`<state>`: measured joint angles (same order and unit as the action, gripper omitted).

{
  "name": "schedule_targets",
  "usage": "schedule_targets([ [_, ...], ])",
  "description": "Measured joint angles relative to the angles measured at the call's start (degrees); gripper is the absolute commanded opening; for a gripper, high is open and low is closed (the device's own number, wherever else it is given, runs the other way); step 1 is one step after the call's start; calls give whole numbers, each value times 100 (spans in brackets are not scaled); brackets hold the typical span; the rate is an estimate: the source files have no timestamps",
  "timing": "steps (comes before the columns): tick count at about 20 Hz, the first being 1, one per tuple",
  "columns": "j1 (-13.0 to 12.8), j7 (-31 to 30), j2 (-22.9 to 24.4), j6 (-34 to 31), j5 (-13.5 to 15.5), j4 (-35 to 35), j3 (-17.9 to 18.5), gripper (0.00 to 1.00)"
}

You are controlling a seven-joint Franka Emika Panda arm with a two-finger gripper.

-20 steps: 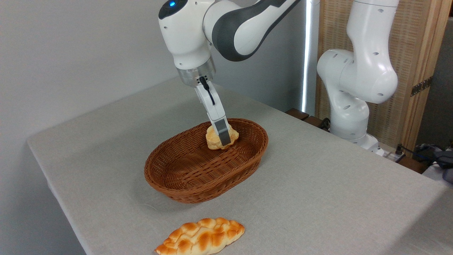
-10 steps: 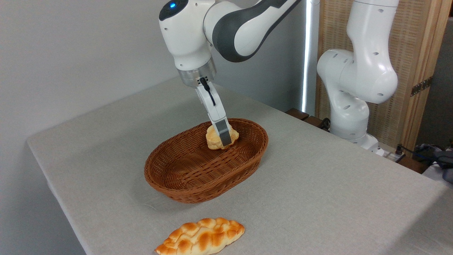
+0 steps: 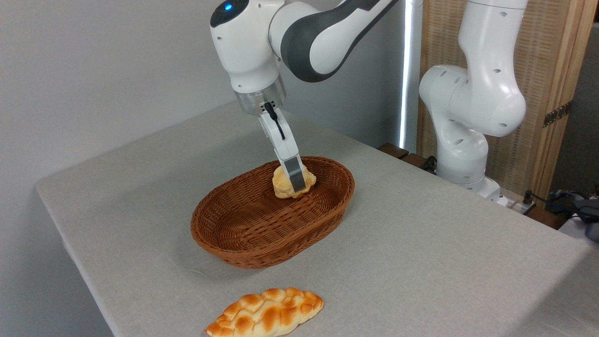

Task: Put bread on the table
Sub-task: 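Adjust the fingers around the round bun and close the gripper, then lift the round bun out of the basket and carry it past the rim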

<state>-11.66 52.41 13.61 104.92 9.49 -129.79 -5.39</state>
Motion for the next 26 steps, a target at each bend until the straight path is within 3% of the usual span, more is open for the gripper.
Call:
schedule_targets([
  [17,9,0,6,3,6,1,1,42],
  [26,78,0,223,1,6,105,177,42],
])
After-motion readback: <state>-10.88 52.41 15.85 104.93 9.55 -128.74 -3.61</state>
